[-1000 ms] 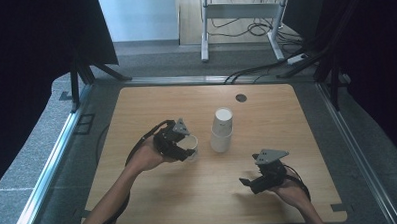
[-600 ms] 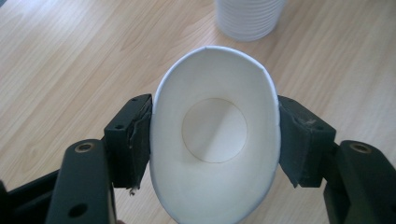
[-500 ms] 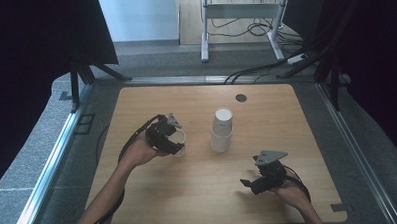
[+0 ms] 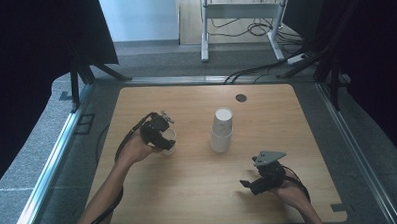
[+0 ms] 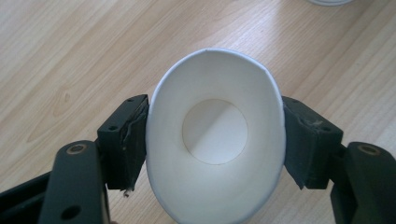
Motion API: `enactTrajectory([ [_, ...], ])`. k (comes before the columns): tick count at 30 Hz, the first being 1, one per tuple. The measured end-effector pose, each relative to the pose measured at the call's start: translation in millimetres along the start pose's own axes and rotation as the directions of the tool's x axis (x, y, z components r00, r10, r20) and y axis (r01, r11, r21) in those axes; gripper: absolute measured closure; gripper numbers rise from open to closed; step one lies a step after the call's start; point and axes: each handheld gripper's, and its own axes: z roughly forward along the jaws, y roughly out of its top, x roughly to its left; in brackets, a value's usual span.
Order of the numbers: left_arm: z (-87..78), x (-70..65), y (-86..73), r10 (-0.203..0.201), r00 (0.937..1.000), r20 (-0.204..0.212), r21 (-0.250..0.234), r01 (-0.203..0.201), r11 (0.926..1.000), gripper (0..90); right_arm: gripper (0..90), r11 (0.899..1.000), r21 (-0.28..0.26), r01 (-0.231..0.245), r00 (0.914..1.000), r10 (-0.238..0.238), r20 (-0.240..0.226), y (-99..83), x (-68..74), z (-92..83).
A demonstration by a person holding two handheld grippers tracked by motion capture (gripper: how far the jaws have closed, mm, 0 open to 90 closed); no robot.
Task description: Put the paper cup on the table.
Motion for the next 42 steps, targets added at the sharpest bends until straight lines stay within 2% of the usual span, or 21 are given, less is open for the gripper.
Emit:
enactTrajectory([
  [15,14.6,2.1,-3.4,-0.039,0.9992,-0.005,0.035,0.039,0.9986,26.3,4.5,1.000,0.001,0.003,1.0000,-0.003,-0.009,0.6,0.8,0.5],
  [24,16.8,2.1,-3.7,-0.056,0.9984,0.012,0.031,0.056,0.9980,17.7,4.5,1.000,0.003,0.007,0.9999,-0.007,-0.014,0.6,1.0,0.7],
  [26,15.9,2.5,-3.5,-0.061,0.9980,0.016,0.022,0.061,0.9979,14.3,4.5,1.000,0.002,0.007,0.9999,-0.006,-0.013,0.5,1.0,0.6],
  [29,13.4,2.7,-2.9,-0.072,0.9974,0.008,0.009,0.072,0.9974,13.3,4.5,1.000,0.003,0.007,0.9999,-0.007,-0.013,0.4,0.9,0.4],
  [32,10.0,2.9,-3.3,-0.069,0.9975,0.015,-0.007,0.070,0.9976,11.8,4.5,1.000,0.003,0.007,0.9999,-0.007,-0.013,0.4,1.0,0.3],
  [36,5.2,2.3,-4.9,-0.087,0.9961,0.018,-0.041,0.088,0.9953,9.8,4.5,1.000,0.004,0.007,0.9999,-0.007,-0.014,0.3,1.0,0.6],
  [42,-2.7,0.0,-7.2,-0.085,0.9964,0.009,-0.085,0.085,0.9927,5.6,4.5,1.000,0.003,0.006,0.9999,-0.006,-0.013,0.1,1.4,0.7],
])
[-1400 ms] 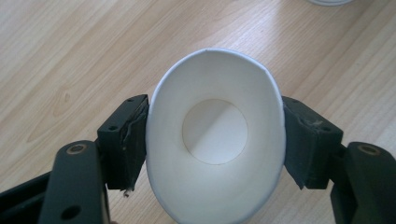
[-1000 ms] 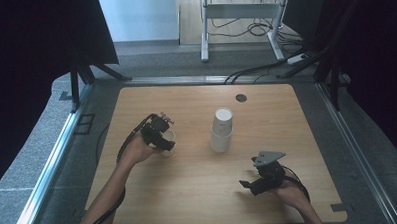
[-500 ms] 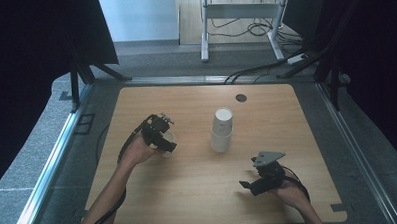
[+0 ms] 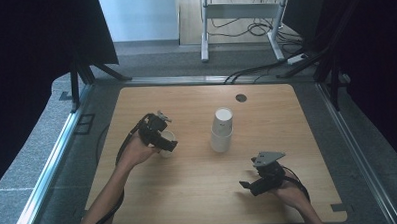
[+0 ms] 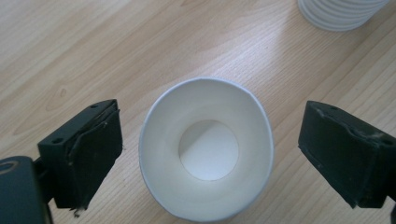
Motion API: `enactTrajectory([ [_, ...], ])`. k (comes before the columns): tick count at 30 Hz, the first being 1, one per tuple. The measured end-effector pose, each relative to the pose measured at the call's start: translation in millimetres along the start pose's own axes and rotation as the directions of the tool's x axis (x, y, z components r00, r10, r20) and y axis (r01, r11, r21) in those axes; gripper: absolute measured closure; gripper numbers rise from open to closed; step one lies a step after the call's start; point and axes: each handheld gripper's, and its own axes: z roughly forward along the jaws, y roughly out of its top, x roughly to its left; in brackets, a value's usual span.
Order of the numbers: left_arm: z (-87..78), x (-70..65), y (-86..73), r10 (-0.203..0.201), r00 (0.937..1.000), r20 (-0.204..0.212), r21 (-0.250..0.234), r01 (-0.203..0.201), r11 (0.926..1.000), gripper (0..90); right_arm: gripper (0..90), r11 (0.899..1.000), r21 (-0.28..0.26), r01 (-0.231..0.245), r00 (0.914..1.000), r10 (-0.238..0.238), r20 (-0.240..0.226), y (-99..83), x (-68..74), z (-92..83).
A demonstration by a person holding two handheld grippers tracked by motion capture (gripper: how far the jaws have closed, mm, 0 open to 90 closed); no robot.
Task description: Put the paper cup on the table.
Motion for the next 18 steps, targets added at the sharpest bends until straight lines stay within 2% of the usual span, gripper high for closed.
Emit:
enactTrajectory([
  [8,-16.0,-6.1,-2.1,0.009,1.0000,-0.003,-0.088,-0.009,0.9961,3.6,4.4,1.000,-0.012,-0.014,0.9999,0.014,-0.005,-0.4,-0.7,-1.2],
  [11,-19.6,-9.9,-3.5,0.010,0.9999,-0.001,-0.127,-0.010,0.9919,3.5,3.4,1.000,-0.019,-0.020,0.9997,0.019,-0.014,-0.3,-0.8,-1.5],
  [18,-28.4,-21.7,-8.4,0.033,0.9994,-0.007,-0.176,-0.033,0.9838,2.0,2.3,0.999,-0.022,-0.031,0.9995,0.031,-0.004,-1.9,-2.5,-2.2],
])
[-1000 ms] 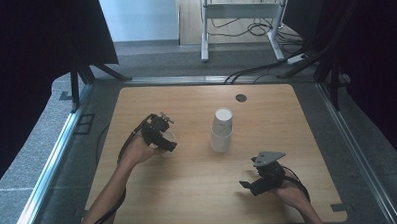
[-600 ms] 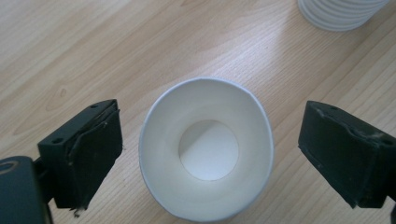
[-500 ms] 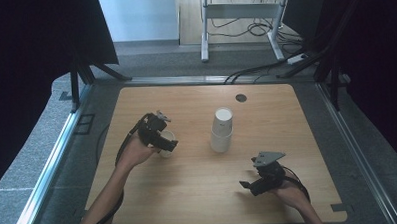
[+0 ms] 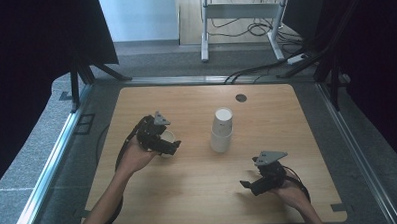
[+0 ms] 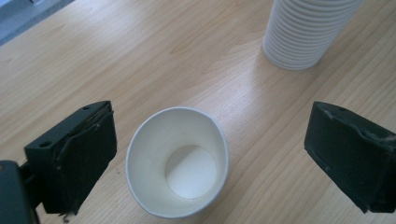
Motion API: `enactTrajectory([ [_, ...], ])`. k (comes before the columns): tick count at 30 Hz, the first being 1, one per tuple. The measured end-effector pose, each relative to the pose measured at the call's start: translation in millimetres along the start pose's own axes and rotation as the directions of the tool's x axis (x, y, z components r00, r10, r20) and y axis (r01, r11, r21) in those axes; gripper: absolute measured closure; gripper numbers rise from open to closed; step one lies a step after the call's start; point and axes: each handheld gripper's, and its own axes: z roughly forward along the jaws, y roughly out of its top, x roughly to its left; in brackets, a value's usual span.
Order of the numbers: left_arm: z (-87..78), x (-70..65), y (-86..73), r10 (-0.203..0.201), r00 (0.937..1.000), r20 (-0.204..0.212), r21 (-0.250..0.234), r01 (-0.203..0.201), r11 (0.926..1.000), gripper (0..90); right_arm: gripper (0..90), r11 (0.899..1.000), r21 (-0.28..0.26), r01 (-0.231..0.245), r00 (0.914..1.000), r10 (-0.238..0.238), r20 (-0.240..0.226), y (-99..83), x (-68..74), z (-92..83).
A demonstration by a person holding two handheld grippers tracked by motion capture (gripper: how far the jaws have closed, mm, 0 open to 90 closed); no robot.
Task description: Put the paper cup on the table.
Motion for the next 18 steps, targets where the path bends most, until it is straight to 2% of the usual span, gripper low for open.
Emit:
enactTrajectory([
  [9,-20.6,-11.7,-10.1,0.025,0.9995,0.021,-0.089,-0.023,0.9958,0.4,2.4,1.000,0.005,-0.002,1.0000,0.002,0.006,-1.8,-1.2,-0.8],
  [18,-35.1,-17.7,-28.7,0.036,0.9989,0.032,-0.145,-0.031,0.9890,0.0,2.4,1.000,0.005,-0.005,0.9999,0.005,0.014,-2.6,-2.2,-1.5],
])
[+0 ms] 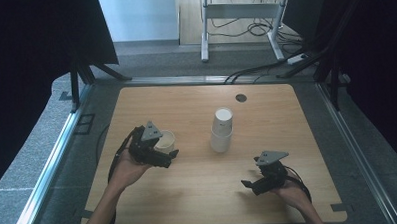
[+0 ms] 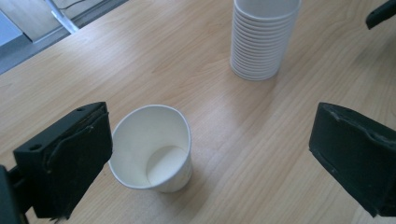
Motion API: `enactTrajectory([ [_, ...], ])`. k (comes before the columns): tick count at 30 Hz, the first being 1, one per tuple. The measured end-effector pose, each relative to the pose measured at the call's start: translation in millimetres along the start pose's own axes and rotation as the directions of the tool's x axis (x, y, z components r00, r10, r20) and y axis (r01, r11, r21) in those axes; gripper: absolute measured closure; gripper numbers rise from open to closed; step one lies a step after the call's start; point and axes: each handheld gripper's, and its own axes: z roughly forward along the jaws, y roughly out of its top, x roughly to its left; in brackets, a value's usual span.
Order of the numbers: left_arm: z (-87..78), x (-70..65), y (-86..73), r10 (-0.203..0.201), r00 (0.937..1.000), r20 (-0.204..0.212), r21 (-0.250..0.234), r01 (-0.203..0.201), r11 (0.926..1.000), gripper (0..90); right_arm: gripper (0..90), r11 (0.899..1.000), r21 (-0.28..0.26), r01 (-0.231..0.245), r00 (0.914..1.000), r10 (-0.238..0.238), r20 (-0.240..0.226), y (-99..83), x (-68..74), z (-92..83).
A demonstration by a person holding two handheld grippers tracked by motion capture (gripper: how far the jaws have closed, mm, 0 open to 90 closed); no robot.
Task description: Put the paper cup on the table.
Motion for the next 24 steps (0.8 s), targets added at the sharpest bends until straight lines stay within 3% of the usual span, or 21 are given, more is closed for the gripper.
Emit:
enactTrajectory([
  [10,-10.4,-12.5,-30.4,-0.006,0.9996,-0.028,-0.054,0.005,0.9986,0.0,2.4,1.000,-0.004,-0.013,0.9998,0.013,0.017,-3.2,-2.4,-2.9],
  [15,-10.8,-19.1,-49.4,-0.035,0.9991,-0.023,-0.086,0.033,0.9958,0.0,2.3,1.000,-0.004,-0.016,0.9992,0.017,0.035,-4.9,-3.6,-3.0],
  [20,-4.8,-23.4,-68.6,-0.067,0.9977,-0.010,-0.093,0.066,0.9935,0.0,2.1,1.000,0.010,-0.019,0.9986,0.018,0.049,-7.2,-5.0,-1.0],
  [24,2.8,-26.2,-81.5,-0.088,0.9961,0.001,-0.071,0.088,0.9936,0.0,1.4,1.000,0.018,-0.020,0.9983,0.019,0.055,-9.4,-5.4,0.9],
])
